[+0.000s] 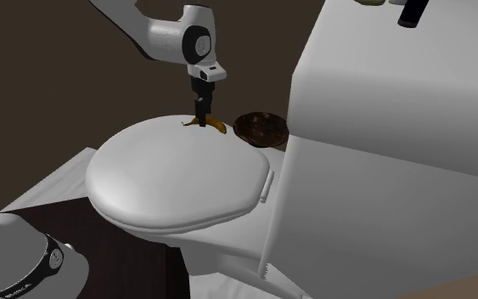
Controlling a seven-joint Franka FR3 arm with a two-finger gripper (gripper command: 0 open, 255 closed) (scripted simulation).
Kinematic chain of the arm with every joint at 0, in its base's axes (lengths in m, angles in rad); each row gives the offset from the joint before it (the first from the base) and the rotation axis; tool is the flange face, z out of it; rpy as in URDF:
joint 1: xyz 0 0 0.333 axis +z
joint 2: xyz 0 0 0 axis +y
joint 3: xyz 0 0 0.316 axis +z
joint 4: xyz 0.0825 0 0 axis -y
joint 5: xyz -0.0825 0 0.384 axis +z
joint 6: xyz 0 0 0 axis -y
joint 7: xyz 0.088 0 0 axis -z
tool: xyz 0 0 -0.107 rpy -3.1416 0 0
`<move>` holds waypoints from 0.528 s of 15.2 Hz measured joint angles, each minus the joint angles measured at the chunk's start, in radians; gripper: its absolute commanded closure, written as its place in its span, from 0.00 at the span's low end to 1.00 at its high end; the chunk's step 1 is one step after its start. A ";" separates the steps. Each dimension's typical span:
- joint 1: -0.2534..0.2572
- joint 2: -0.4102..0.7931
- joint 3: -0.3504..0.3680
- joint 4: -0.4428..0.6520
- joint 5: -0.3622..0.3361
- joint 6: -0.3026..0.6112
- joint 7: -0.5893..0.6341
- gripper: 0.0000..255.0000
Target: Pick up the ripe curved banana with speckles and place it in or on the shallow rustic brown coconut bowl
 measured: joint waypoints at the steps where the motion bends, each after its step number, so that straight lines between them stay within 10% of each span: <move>1: 0.000 0.000 0.000 0.000 0.000 0.000 0.000 0.00; 2: 0.000 0.000 0.000 0.000 0.000 0.000 0.000 1.00; 8: 0.000 0.000 0.000 0.000 0.000 0.000 0.000 1.00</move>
